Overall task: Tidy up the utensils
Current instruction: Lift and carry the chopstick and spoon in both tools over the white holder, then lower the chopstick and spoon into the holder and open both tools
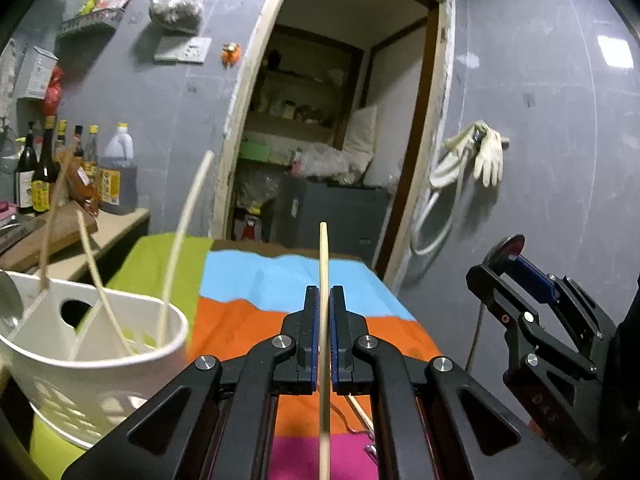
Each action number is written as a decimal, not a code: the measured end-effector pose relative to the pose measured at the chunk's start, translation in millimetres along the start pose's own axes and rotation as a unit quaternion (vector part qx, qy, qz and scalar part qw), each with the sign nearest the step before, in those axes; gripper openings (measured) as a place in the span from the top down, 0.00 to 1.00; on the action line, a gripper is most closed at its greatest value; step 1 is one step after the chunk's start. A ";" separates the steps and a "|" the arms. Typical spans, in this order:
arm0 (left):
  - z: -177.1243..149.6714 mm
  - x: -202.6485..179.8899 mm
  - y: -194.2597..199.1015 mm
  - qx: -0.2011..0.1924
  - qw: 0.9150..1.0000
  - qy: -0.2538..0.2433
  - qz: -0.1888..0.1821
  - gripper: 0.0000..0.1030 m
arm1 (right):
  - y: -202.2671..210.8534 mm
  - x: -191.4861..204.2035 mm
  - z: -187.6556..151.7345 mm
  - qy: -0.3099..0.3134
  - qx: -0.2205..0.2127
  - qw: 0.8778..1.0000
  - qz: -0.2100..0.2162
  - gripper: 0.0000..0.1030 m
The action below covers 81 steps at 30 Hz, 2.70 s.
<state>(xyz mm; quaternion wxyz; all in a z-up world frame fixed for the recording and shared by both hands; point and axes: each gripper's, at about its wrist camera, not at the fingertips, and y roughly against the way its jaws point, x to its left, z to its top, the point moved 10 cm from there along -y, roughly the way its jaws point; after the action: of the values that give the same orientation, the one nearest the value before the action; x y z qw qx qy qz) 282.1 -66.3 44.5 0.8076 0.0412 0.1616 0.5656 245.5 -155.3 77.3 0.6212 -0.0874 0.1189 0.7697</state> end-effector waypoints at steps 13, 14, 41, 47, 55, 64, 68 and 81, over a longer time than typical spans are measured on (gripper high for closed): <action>56.7 58.7 52.1 -0.077 0.996 0.014 0.042 0.98 | -4.7 50.9 53.1 -0.021 -0.048 0.997 0.059 0.62; 63.5 65.4 57.3 -0.084 0.995 0.015 0.046 0.98 | -6.2 56.6 60.1 -0.026 -0.054 0.996 0.066 0.62; 107.5 236.7 78.6 -0.151 0.977 0.089 0.122 0.98 | -73.9 143.8 88.8 -0.130 -0.030 0.977 0.164 0.62; 95.1 237.4 69.5 -0.150 0.976 0.094 0.125 0.98 | -79.5 152.8 66.4 -0.119 -0.004 0.980 0.162 0.61; 86.9 231.1 71.1 -0.159 0.973 0.077 0.145 0.97 | -81.3 158.6 47.0 -0.118 0.020 0.979 0.163 0.61; 63.2 216.6 65.8 -0.135 0.977 0.056 0.154 0.97 | -79.5 162.6 31.8 -0.115 0.043 0.977 0.173 0.61; 46.8 213.4 64.5 -0.115 0.980 0.066 0.147 0.97 | -79.4 161.8 23.8 -0.121 0.054 0.976 0.176 0.61; 22.4 212.7 78.9 -0.071 0.986 0.096 0.120 0.96 | -66.2 161.1 17.3 -0.132 0.065 0.970 0.194 0.59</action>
<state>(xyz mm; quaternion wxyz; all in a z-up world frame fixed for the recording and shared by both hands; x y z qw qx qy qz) 283.4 161.6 39.8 0.7154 -0.0520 0.1918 0.6699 276.1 13.7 43.5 0.4741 0.0802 0.0998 0.8711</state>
